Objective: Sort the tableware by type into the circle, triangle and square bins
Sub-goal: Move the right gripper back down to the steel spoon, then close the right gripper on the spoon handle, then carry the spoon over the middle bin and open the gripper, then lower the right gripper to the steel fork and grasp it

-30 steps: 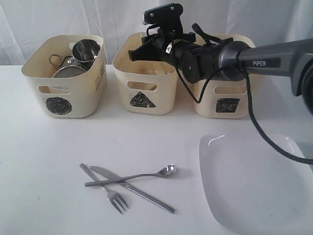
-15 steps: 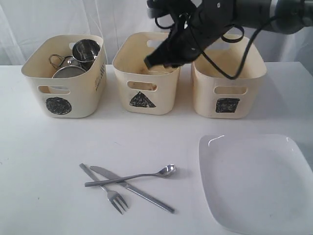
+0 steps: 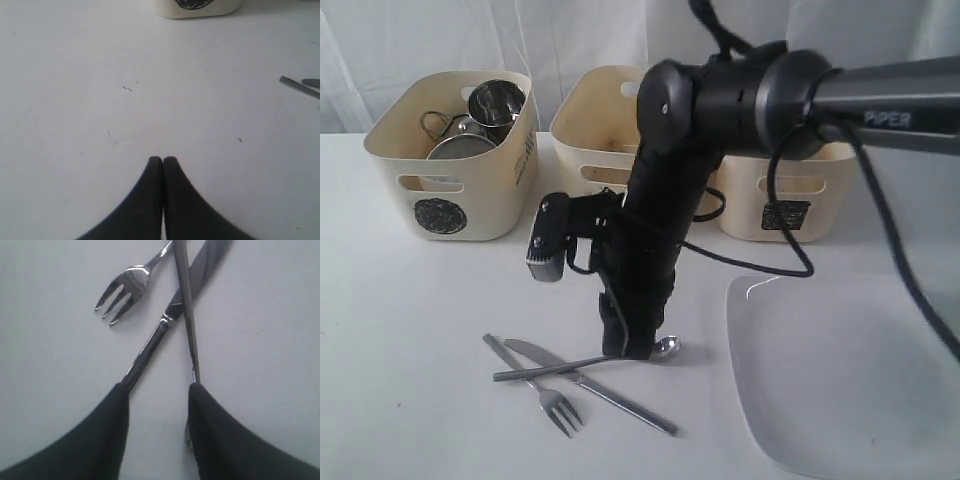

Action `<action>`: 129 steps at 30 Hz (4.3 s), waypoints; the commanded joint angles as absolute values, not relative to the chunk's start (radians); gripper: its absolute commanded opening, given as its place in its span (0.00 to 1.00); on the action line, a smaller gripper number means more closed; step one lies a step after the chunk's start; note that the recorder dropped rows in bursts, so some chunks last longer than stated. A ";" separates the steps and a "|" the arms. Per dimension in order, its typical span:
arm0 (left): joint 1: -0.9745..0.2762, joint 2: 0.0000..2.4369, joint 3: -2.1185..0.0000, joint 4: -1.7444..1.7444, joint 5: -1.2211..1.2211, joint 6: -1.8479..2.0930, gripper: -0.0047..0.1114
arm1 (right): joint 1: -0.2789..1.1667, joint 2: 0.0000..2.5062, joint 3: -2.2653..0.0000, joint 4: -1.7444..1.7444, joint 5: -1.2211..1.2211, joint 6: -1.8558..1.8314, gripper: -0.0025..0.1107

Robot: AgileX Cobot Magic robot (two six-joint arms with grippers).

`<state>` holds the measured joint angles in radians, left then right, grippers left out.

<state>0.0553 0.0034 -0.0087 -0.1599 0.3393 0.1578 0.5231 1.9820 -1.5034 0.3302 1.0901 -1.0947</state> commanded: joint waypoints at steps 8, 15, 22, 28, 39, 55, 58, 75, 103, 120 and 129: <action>0.058 0.000 0.000 -0.166 0.351 0.157 0.04 | 0.528 2.116 -1.498 0.310 0.943 -1.201 0.40; 0.058 0.000 0.000 -0.166 0.351 0.157 0.04 | 0.528 2.151 -1.498 0.310 0.856 -1.219 0.40; 0.058 0.000 0.000 -0.166 0.351 0.157 0.04 | 0.528 2.191 -1.498 0.310 0.895 -1.229 0.31; 0.058 0.000 0.000 -0.166 0.351 0.157 0.04 | 0.528 2.191 -1.495 0.310 0.902 -1.229 0.02; 0.058 0.000 0.000 -0.166 0.351 0.157 0.04 | 0.528 2.018 -1.551 0.310 0.840 -1.230 0.02; 0.058 0.000 0.000 -0.166 0.351 0.157 0.04 | 0.453 1.900 -1.583 0.261 0.252 -0.753 0.02; 0.058 0.000 0.000 -0.166 0.351 0.157 0.04 | 0.412 1.926 -1.583 0.261 0.149 -0.641 0.02; 0.058 0.000 0.000 -0.166 0.351 0.157 0.04 | 0.357 2.203 -1.585 0.276 -0.578 -0.417 0.04; 0.058 0.000 0.000 -0.166 0.351 0.157 0.04 | 0.406 1.893 -1.583 0.287 0.640 -0.323 0.04; 0.058 0.000 0.000 -0.166 0.351 0.157 0.04 | 0.771 2.036 -1.563 0.188 0.988 -0.396 0.29; 0.058 0.000 0.000 -0.166 0.351 0.157 0.04 | 0.771 2.133 -1.563 0.180 0.995 -0.361 0.42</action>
